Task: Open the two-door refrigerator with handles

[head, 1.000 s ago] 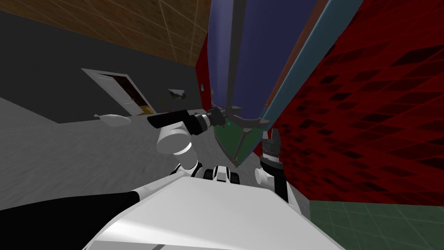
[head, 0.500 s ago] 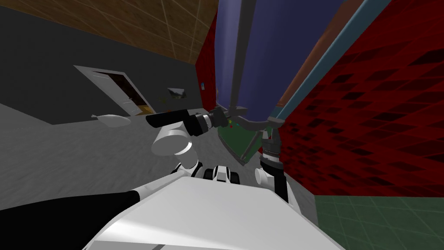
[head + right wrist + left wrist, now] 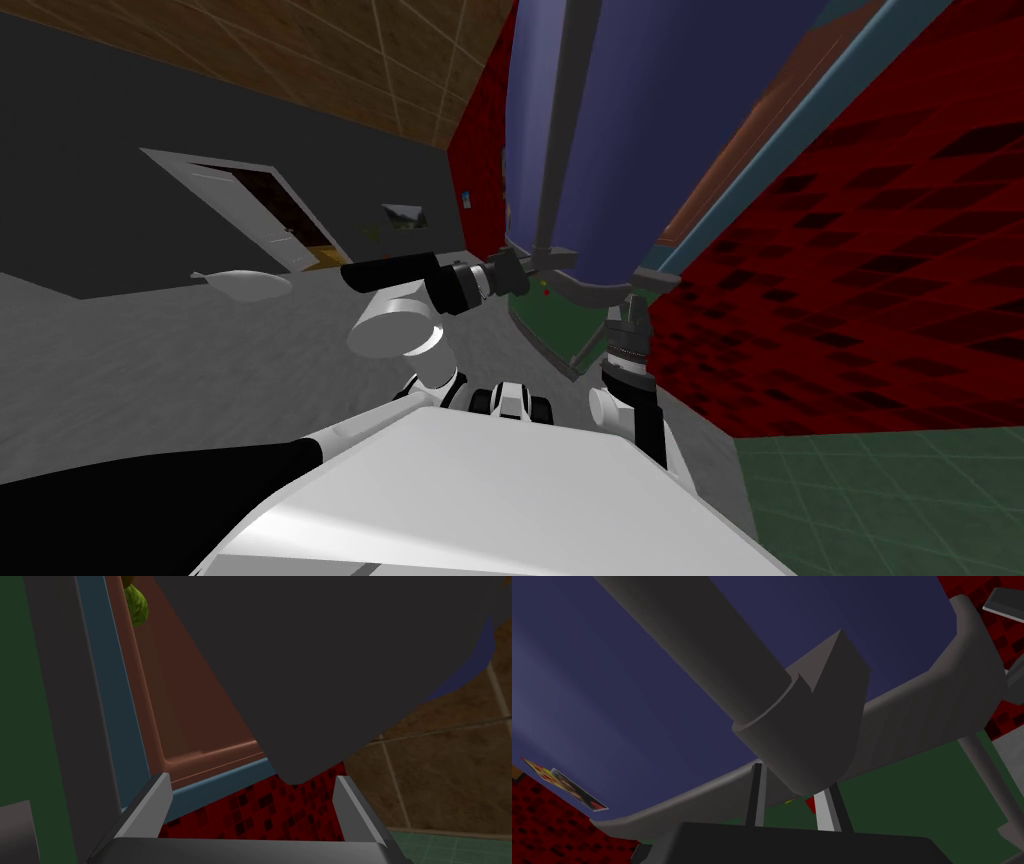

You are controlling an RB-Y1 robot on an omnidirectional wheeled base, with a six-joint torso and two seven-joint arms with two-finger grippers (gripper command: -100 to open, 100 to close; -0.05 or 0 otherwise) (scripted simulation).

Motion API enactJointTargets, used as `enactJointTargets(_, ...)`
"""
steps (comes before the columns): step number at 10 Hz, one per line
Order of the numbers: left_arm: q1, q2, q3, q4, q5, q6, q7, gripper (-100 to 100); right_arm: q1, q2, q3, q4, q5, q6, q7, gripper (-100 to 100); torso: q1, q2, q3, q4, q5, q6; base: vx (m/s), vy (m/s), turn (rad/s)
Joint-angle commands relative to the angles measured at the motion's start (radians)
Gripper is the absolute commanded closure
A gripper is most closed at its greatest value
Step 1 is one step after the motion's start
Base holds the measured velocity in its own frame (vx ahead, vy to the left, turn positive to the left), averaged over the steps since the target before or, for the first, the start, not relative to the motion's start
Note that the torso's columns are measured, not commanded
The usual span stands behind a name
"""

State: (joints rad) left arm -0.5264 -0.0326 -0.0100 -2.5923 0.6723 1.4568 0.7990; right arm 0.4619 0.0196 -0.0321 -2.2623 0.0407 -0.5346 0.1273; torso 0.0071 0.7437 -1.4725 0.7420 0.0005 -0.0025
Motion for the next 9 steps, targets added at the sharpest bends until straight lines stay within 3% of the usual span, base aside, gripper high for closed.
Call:
enactJointTargets(1, -0.003, -0.003, -0.018, -0.010, 0.044, -0.012, 0.001, 100, 0.004, 0.001, -0.004, -0.002, -0.002, -0.005, -0.001, 0, -0.001, -0.002, -0.003, 0.002, 0.003, -0.005, 0.072, 0.325, -0.123)
enactJointTargets(2, -0.003, -0.003, -0.018, -0.010, 0.044, -0.012, 0.001, 100, 0.009, 0.004, -0.009, -0.005, -0.006, -0.013, -0.003, 0, 0.004, -0.005, -0.006, 0.003, 0.006, -0.010, 0.059, 0.254, -0.079)
enactJointTargets(3, -0.005, -0.002, -0.023, -0.011, 0.067, -0.016, 0.002, 100, 0.016, 0.005, -0.014, -0.007, -0.009, -0.024, -0.005, 0, 0.006, -0.007, -0.009, 0.004, 0.010, -0.016, 0.056, 0.276, -0.080)
enactJointTargets(6, -0.008, 0.001, -0.033, -0.014, 0.114, -0.023, 0.005, 100, 0.036, 0.014, -0.034, -0.018, -0.024, -0.056, -0.013, 0, 0.016, -0.010, -0.012, 0.004, 0.015, -0.021, 0.024, 0.316, -0.104)
enactJointTargets(9, -0.009, 0.002, -0.037, -0.015, 0.137, -0.027, 0.007, 100, 0.059, 0.023, -0.052, -0.027, -0.037, -0.096, -0.020, 0, 0.022, -0.011, -0.013, 0.004, 0.018, -0.024, 0.022, 0.261, -0.054)
